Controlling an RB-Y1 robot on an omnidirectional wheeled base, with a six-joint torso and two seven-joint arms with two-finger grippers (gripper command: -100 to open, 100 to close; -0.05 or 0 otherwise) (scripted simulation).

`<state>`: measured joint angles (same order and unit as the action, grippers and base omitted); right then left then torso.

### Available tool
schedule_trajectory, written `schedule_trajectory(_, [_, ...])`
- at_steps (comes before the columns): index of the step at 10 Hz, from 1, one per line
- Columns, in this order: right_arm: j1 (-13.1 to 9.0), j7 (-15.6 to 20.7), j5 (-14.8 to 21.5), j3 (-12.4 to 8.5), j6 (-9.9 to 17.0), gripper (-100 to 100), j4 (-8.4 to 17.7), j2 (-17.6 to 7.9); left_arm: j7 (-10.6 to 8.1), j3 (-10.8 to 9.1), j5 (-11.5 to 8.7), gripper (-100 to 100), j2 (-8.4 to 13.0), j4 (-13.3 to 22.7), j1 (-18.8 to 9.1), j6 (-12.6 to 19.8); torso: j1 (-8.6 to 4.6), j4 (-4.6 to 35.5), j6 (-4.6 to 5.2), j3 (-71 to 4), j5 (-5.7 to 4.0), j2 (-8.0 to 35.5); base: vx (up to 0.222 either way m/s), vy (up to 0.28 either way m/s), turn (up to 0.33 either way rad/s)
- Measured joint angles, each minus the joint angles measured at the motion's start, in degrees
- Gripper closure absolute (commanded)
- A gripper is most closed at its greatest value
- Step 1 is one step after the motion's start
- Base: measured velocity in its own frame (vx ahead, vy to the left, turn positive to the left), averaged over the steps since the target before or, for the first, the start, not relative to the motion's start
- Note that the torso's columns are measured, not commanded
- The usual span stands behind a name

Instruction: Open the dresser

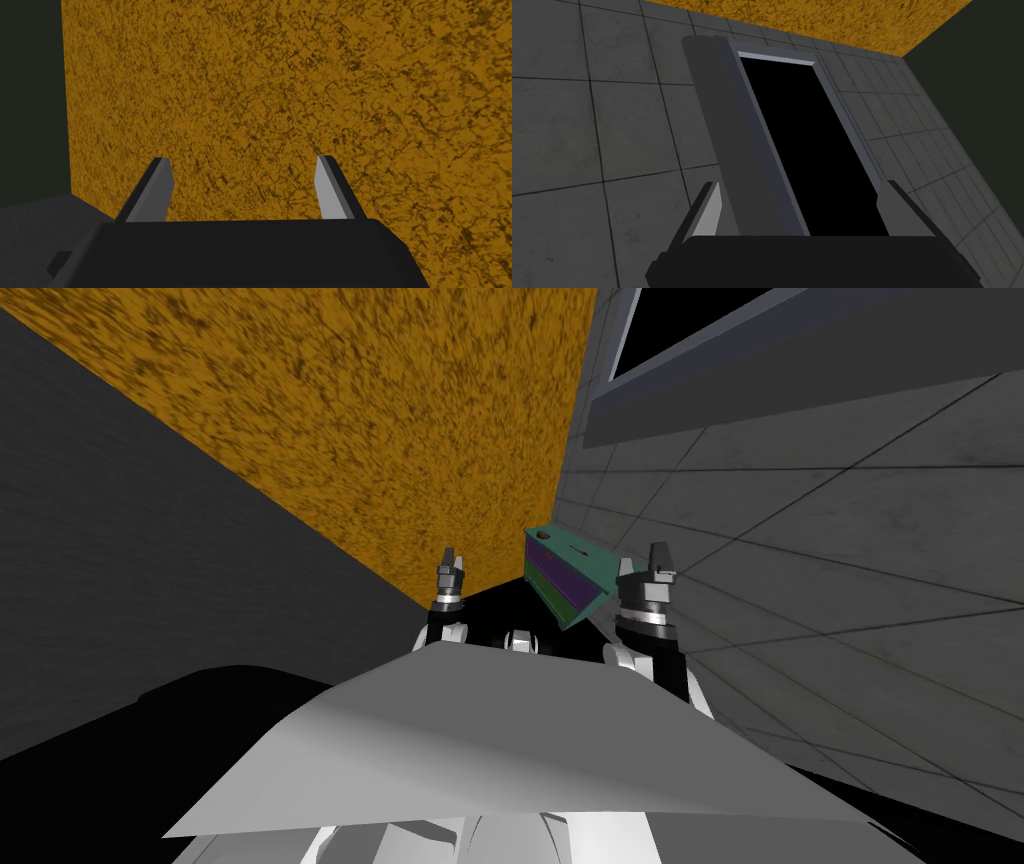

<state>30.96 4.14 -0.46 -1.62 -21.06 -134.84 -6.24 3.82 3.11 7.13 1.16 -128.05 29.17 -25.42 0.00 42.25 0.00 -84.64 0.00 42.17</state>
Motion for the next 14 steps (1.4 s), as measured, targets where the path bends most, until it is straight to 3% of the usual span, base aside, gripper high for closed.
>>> schedule_trajectory(5, [1.8,2.8,7.6,0.3,1.0,-100,-0.1,-2.8,0.0,0.0,0.0,0,0.0,0.0,0.0,0.0,-0.01,0.0,0.0,0.1,0.0,0.1,0.072,0.005,0.028])
schedule_trajectory(14, [6.0,8.2,23.0,1.1,1.8,-100,0.0,-4.5,0.0,0.0,0.0,0,0.0,0.0,0.0,0.0,0.02,0.0,0.01,0.1,0.01,0.1,0.075,0.002,0.032])
